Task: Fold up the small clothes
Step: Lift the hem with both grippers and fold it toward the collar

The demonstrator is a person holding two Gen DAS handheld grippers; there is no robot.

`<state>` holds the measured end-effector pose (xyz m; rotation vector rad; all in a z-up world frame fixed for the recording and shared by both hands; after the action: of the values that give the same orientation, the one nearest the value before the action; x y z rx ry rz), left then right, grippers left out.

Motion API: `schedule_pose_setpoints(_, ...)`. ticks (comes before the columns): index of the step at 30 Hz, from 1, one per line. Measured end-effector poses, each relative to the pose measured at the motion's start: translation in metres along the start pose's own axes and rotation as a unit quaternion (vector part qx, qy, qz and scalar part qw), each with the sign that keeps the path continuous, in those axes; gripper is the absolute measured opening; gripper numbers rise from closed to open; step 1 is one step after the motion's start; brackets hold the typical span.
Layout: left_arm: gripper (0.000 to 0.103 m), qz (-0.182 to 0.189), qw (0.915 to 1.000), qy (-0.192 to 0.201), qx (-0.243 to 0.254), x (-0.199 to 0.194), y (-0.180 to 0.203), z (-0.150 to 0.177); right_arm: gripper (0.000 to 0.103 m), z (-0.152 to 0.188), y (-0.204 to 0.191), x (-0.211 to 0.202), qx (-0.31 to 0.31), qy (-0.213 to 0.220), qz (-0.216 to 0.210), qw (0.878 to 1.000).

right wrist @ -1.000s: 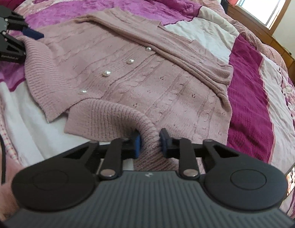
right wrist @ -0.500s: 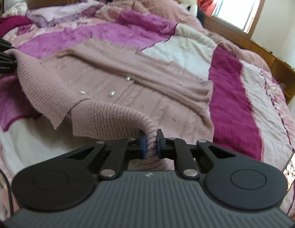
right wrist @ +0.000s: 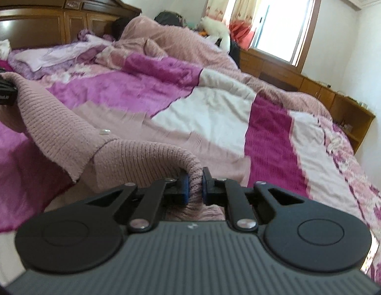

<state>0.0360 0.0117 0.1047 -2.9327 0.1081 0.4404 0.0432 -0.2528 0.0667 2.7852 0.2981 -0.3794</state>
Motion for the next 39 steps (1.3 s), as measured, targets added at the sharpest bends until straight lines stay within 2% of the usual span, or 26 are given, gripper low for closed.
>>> schedule_pose_setpoints(6, 0.01, -0.009, 0.9997, 0.018, -0.011, 0.04, -0.005, -0.036, 0.012, -0.028, 0.015, 0.033, -0.004, 0.028, 0.024, 0.999)
schedule_pose_setpoints(15, 0.01, -0.025, 0.9995, 0.01, -0.018, 0.123, -0.01, -0.057, 0.012, -0.04, 0.029, 0.1, 0.002, 0.02, 0.04, 0.999)
schedule_pose_setpoints(20, 0.01, -0.026, 0.9989, -0.029, -0.028, 0.182, -0.015, -0.041, 0.012, -0.028, 0.031, 0.146, 0.004, -0.002, 0.043, 0.999)
schedule_pose_setpoints(26, 0.01, -0.029, 0.9961, -0.083, -0.005, 0.244, -0.013, 0.003, 0.013, 0.011, 0.02, 0.194, -0.006, -0.044, 0.042, 0.998)
schedule_pose_setpoints(30, 0.011, -0.046, 0.9919, -0.119, -0.006, 0.273, -0.017, 0.037, 0.015, 0.034, 0.016, 0.216, 0.011, -0.073, 0.033, 0.997)
schedule_pose_setpoints(32, 0.021, -0.048, 0.9907, -0.126, -0.015, 0.281, -0.02, 0.049, 0.015, 0.044, 0.015, 0.224, 0.024, -0.086, 0.025, 0.996)
schedule_pose_setpoints(33, 0.028, -0.053, 0.9907, -0.124, -0.014, 0.283, -0.021, 0.052, 0.016, 0.047, 0.015, 0.226, 0.027, -0.089, 0.025, 0.995)
schedule_pose_setpoints(36, 0.047, -0.065, 0.9895, -0.128, -0.013, 0.283, -0.025, 0.052, 0.018, 0.049, 0.016, 0.225, 0.032, -0.082, 0.027, 0.996)
schedule_pose_setpoints(38, 0.054, -0.065, 0.9884, -0.136, -0.022, 0.279, -0.03, 0.049, 0.024, 0.046, 0.02, 0.221, 0.044, -0.078, 0.028, 0.996)
schedule_pose_setpoints(39, 0.056, -0.061, 0.9883, -0.137, -0.028, 0.276, -0.033, 0.047, 0.032, 0.043, 0.023, 0.218, 0.052, -0.075, 0.031, 0.995)
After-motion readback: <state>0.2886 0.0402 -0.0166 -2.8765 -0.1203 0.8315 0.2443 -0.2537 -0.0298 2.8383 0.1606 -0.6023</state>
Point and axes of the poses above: each gripper's, at about its wrist camera, not at the fingertips, and x roughly the way its jaws point, y to its right, z to its underside, the point moved 8 cm from there along x, roughly the way its jaws point, and after that the axes turned 7 degrees about y, right-handed, at the moved point
